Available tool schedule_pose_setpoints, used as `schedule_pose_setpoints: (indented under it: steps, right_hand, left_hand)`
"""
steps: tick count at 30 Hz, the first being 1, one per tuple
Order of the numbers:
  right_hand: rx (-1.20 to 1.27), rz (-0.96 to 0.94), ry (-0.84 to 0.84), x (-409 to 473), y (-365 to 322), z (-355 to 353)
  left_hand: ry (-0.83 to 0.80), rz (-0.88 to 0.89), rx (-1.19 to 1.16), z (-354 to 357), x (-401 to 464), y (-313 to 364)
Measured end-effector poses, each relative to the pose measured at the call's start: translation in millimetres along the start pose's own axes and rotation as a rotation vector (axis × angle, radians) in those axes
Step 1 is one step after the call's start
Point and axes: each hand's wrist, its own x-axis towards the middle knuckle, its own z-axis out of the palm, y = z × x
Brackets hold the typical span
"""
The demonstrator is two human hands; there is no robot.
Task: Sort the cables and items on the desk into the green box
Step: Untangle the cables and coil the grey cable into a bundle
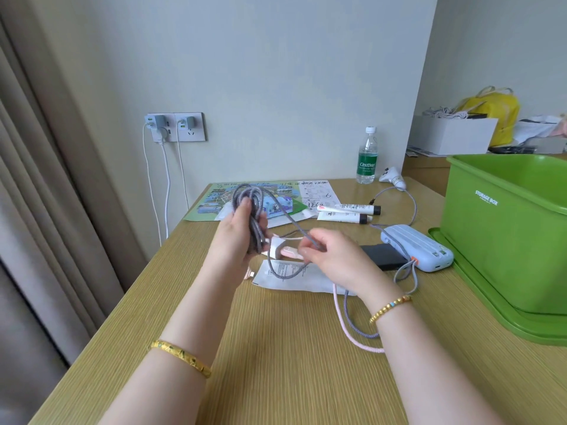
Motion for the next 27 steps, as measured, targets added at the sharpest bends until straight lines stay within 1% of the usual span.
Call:
schedule_pose_setpoints:
  steps: [2,4,5,7,9,11,13,17,18,19,20,21,23,25,27]
  right_hand:
    - [-0.103,-0.009,-0.022,-0.6,-1.8,5.3]
    - [-0.144,-0.024,-0.034,-1.7,-4.5,9.7]
    - [-0.141,-0.027,-0.049,-2.5,-5.8,11.2]
    - [-0.127,-0.016,-0.102,-3.0,-6.6,13.3]
    - [-0.194,-0.003,-0.139,-2.4,-3.9,15.5]
    - [-0.337,-0.008,-0.14,-1.4,0.0,17.9]
    - [-0.458,-0.011,-0.083,-0.6,4.5,18.0]
    - [-0.582,0.049,0.173,0.4,18.6,11.8]
    - [-0.6,0.063,0.224,0.8,21.9,10.4]
    - [-0.612,0.066,0.268,1.0,24.3,9.4]
    - [-0.611,0.056,0.307,1.9,25.2,9.0]
    - [-0.59,0.032,0.352,2.7,24.7,8.6]
    - [-0.472,-0.033,0.475,4.5,20.0,7.2]
    - [-0.322,-0.087,0.599,5.0,14.7,4.0]
    - [-0.224,-0.119,0.673,3.9,10.6,-0.1]
  left_hand:
    - [-0.019,-0.026,-0.13,0.4,-1.1,1.5]
    - [-0.103,-0.064,-0.244,2.4,-3.9,0.8]
    - [-0.151,-0.072,-0.28,4.4,-5.6,0.2]
    - [-0.182,-0.067,-0.285,7.4,-7.0,-1.7]
    - [-0.144,-0.065,-0.3,10.5,-6.0,-3.6]
    - [-0.048,-0.048,-0.333,10.0,-1.9,-5.5]
    - [0.054,-0.005,-0.342,3.9,4.6,-5.2]
    - [0.159,0.059,-0.43,-11.9,12.9,2.4]
    - [0.179,0.075,-0.418,-14.2,13.7,4.2]
    - [0.2,0.084,-0.368,-15.8,14.3,5.1]
    - [0.225,0.086,-0.265,-16.5,14.8,4.7]
    - [0.254,0.086,-0.113,-17.0,15.6,3.3]
    - [0.273,0.098,0.225,-16.7,15.0,-0.7]
    - [0.233,0.097,0.478,-12.3,10.3,-4.2]
    - [0.144,0.096,0.67,-6.4,5.6,-7.5]
